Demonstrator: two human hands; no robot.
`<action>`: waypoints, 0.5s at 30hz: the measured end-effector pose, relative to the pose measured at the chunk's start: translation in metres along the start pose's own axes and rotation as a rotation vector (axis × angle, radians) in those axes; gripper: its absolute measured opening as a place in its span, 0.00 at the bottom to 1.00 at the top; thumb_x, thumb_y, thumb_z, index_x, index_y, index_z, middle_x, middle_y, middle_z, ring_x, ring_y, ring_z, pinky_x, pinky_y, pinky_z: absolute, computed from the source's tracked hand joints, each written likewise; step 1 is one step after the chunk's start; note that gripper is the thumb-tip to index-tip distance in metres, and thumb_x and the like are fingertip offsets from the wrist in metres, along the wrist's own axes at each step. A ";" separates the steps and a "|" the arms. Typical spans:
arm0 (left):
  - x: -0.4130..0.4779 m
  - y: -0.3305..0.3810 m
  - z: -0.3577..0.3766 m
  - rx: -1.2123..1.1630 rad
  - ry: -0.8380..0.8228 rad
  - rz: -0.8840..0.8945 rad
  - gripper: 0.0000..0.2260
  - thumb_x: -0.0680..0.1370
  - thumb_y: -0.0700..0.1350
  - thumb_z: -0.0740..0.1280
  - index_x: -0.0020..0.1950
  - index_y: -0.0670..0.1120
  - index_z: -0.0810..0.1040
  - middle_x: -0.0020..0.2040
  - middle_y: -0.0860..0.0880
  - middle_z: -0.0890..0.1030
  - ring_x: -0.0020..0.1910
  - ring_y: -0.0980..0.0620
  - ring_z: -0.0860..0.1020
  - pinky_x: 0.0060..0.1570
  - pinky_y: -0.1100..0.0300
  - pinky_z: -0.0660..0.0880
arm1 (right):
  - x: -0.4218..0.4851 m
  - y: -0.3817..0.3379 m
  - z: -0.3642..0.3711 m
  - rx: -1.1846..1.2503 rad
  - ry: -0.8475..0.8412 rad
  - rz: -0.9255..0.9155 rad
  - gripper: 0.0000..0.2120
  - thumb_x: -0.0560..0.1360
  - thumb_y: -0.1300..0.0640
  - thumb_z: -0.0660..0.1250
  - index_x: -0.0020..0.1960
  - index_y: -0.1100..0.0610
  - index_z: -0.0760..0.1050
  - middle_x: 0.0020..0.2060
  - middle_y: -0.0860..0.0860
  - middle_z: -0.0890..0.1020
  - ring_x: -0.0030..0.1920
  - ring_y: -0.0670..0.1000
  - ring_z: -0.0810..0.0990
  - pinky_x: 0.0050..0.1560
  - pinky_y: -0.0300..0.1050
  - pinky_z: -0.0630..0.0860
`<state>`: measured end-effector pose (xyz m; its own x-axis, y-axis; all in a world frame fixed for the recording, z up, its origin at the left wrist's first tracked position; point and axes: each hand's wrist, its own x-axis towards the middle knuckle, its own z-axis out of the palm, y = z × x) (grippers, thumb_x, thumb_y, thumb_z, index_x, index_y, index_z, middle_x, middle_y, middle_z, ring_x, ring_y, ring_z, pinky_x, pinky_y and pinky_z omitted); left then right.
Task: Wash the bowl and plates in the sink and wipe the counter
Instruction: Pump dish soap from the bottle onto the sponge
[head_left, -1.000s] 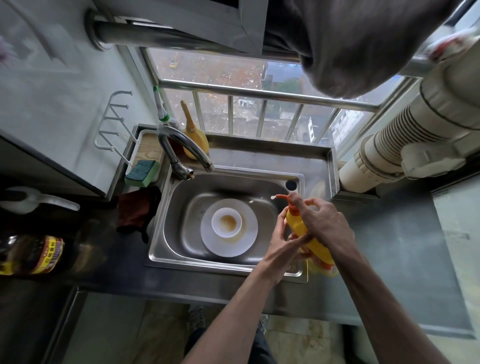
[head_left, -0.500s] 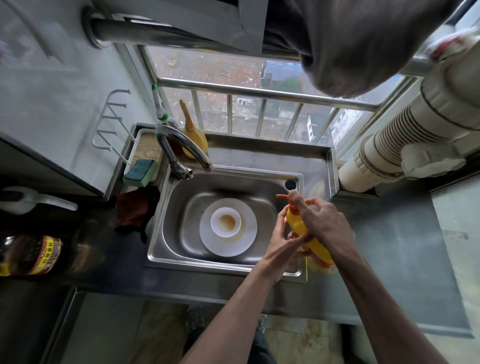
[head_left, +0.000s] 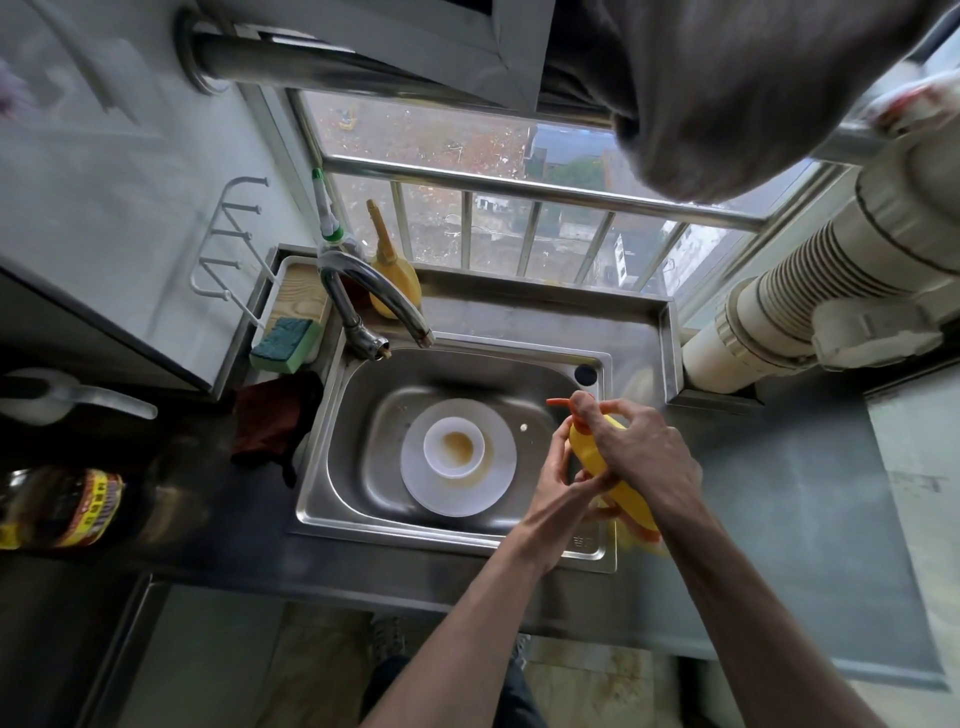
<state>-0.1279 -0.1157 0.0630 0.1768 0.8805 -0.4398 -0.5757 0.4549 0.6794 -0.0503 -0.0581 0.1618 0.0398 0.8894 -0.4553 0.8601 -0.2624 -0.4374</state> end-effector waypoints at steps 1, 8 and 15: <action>0.001 0.000 0.000 0.000 0.001 0.000 0.37 0.77 0.42 0.75 0.79 0.59 0.61 0.71 0.49 0.77 0.68 0.40 0.78 0.59 0.33 0.78 | 0.000 0.000 0.000 -0.003 0.002 0.004 0.34 0.76 0.25 0.55 0.70 0.45 0.76 0.58 0.55 0.84 0.48 0.53 0.79 0.38 0.42 0.70; 0.001 0.002 -0.005 0.022 0.001 0.005 0.37 0.77 0.42 0.76 0.78 0.62 0.62 0.72 0.49 0.76 0.69 0.39 0.77 0.61 0.34 0.77 | -0.004 -0.005 0.007 -0.008 0.070 0.008 0.33 0.75 0.23 0.55 0.68 0.42 0.80 0.46 0.53 0.86 0.47 0.55 0.84 0.52 0.54 0.82; 0.002 0.005 -0.004 0.043 -0.033 0.002 0.35 0.77 0.40 0.75 0.77 0.63 0.64 0.71 0.50 0.77 0.70 0.40 0.76 0.63 0.29 0.74 | -0.010 -0.013 -0.001 0.038 0.006 0.045 0.36 0.75 0.22 0.51 0.71 0.42 0.77 0.39 0.50 0.77 0.46 0.53 0.77 0.50 0.49 0.75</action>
<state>-0.1341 -0.1123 0.0630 0.2019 0.8851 -0.4193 -0.5411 0.4577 0.7056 -0.0609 -0.0636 0.1728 0.0815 0.8785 -0.4708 0.8374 -0.3165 -0.4456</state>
